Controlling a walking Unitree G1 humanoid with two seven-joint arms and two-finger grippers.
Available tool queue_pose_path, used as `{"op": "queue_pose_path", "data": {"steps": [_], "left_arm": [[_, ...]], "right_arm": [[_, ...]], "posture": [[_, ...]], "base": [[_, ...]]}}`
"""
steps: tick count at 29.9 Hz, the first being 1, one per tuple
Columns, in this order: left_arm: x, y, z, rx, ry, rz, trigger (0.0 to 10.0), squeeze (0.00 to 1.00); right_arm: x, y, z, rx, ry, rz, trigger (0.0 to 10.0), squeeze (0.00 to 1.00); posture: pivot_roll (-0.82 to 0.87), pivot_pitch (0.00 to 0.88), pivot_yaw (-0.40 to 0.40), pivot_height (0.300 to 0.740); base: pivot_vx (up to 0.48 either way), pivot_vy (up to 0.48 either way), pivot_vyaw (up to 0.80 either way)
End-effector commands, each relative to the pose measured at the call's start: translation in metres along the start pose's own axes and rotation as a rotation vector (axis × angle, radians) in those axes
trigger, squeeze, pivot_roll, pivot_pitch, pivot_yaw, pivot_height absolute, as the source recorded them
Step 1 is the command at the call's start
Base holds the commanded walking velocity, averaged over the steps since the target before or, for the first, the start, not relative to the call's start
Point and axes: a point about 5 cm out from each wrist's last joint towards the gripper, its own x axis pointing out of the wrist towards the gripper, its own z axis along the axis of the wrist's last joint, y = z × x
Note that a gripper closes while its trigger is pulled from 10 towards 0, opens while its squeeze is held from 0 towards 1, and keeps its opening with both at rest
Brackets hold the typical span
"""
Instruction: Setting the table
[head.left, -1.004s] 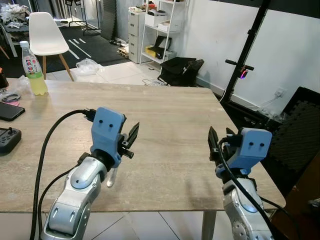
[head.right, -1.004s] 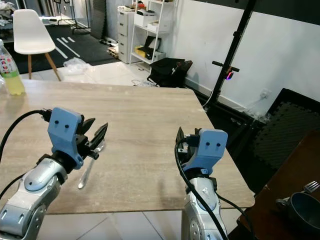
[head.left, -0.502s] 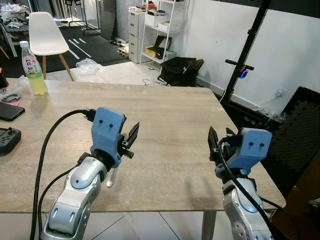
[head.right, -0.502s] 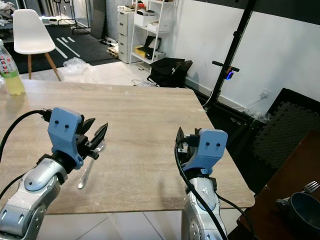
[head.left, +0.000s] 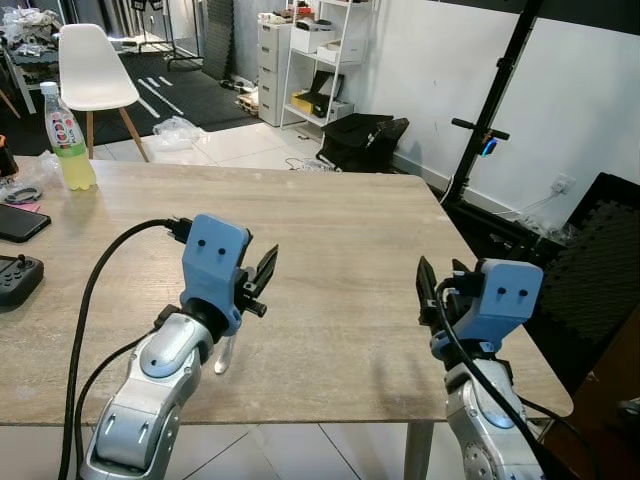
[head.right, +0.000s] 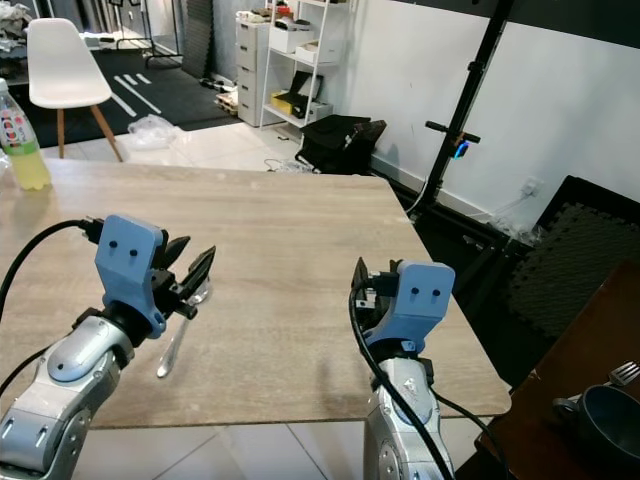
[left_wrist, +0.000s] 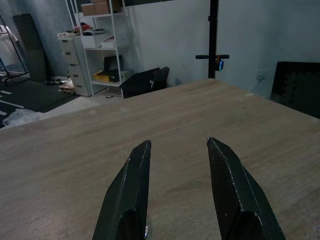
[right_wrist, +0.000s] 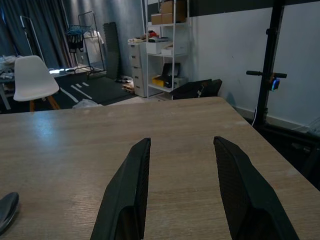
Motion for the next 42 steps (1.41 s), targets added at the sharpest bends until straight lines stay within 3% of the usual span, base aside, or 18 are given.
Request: {"op": "queue_pose_path", "data": {"steps": [1,42], "left_arm": [[-0.0023,-0.0006,-0.002,0.005,0.017,0.0,10.0,0.0],[-0.0022,-0.002,-0.0025,0.0,0.016,0.002,10.0,0.0]], "right_arm": [[-0.0005,0.0007,-0.0007,-0.004,0.007,0.0,10.0,0.0],[0.0002,0.0017,-0.001,-0.006,0.009,0.005,10.0,0.0]], "posture": [[0.13,0.032,-0.004,0.74],[0.13,0.029,-0.014,0.74]], "base": [[0.0,0.0,0.0],[0.0,0.0,0.0]]}}
